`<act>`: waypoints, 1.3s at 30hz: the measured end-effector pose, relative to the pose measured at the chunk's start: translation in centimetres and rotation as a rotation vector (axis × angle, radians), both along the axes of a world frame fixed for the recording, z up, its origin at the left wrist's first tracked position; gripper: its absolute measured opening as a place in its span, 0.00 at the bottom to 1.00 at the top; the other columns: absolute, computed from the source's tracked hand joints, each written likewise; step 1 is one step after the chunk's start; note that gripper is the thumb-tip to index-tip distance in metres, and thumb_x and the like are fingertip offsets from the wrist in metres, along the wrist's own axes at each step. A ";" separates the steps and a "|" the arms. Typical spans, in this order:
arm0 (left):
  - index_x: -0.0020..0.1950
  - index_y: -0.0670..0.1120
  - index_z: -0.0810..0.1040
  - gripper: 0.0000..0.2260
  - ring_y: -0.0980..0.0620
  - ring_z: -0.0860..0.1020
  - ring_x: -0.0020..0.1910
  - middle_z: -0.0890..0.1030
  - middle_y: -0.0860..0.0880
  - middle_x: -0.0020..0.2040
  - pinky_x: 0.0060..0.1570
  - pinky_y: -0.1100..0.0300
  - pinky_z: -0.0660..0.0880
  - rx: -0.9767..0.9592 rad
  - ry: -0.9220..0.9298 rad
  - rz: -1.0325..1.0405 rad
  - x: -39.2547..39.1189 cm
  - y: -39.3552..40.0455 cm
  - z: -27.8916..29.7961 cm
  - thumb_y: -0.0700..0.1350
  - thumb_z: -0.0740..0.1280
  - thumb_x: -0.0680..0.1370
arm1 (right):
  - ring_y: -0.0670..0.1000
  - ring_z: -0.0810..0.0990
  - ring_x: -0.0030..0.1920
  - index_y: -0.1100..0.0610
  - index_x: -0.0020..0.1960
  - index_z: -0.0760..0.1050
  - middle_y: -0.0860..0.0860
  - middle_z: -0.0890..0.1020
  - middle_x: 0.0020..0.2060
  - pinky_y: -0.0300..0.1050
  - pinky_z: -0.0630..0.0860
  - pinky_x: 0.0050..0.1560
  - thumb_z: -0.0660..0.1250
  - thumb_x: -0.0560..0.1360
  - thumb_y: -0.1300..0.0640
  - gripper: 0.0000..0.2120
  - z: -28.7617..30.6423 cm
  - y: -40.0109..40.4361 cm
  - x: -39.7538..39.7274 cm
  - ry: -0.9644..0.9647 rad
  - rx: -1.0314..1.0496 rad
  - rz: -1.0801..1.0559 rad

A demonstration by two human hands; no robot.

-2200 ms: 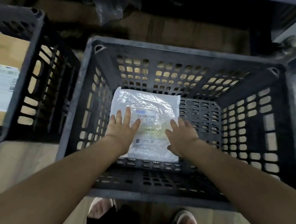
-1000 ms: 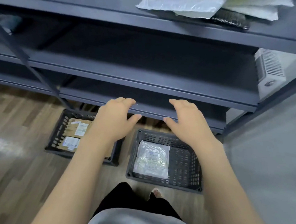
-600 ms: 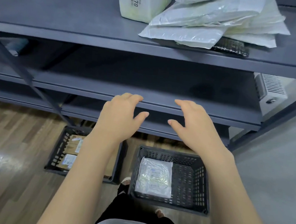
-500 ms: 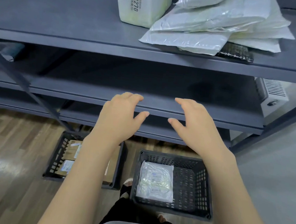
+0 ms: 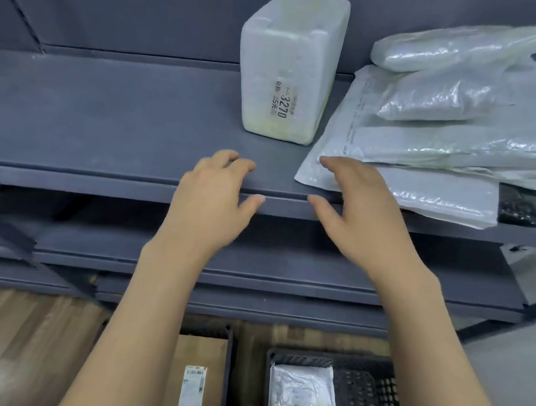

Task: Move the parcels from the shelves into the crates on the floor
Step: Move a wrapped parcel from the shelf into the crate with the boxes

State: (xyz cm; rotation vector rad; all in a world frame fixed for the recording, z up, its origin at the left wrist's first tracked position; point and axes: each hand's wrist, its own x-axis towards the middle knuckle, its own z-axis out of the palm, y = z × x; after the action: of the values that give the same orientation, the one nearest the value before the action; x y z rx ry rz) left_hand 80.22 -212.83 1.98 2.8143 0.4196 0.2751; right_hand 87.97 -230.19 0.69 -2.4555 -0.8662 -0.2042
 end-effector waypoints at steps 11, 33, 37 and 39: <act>0.77 0.44 0.49 0.38 0.42 0.65 0.68 0.64 0.43 0.71 0.63 0.52 0.64 -0.098 -0.085 0.006 10.8 6.2 3.4 0.52 0.68 0.75 | 0.53 0.67 0.66 0.56 0.73 0.62 0.54 0.70 0.67 0.32 0.58 0.57 0.66 0.75 0.55 0.28 3.0 6.8 9.2 -0.103 0.175 -0.114; 0.71 0.56 0.50 0.37 0.46 0.74 0.45 0.76 0.48 0.48 0.45 0.55 0.67 -0.273 -0.414 -0.027 10.2 7.1 2.7 0.42 0.71 0.72 | 0.49 0.70 0.66 0.52 0.77 0.50 0.47 0.65 0.72 0.33 0.66 0.54 0.72 0.71 0.59 0.42 1.7 10.3 8.3 -0.038 0.394 -0.039; 0.69 0.56 0.52 0.36 0.47 0.74 0.44 0.76 0.48 0.49 0.49 0.50 0.72 -0.288 -0.475 0.000 6.4 6.1 2.5 0.42 0.72 0.72 | 0.46 0.68 0.68 0.52 0.76 0.51 0.45 0.63 0.73 0.34 0.66 0.62 0.71 0.72 0.60 0.40 1.5 9.7 5.4 -0.014 0.444 0.021; 0.67 0.58 0.54 0.34 0.47 0.77 0.46 0.77 0.49 0.51 0.51 0.45 0.75 -0.341 -0.512 -0.008 4.2 5.6 2.2 0.42 0.72 0.72 | 0.45 0.65 0.70 0.51 0.76 0.52 0.45 0.62 0.73 0.34 0.65 0.65 0.71 0.73 0.61 0.39 1.3 8.9 3.6 -0.031 0.462 0.057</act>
State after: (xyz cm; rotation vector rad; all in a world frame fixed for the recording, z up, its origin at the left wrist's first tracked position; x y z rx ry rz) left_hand 84.39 -207.27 4.21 2.3009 0.3004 0.8122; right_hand 91.61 -221.28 2.01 -2.0006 -0.7975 -0.3769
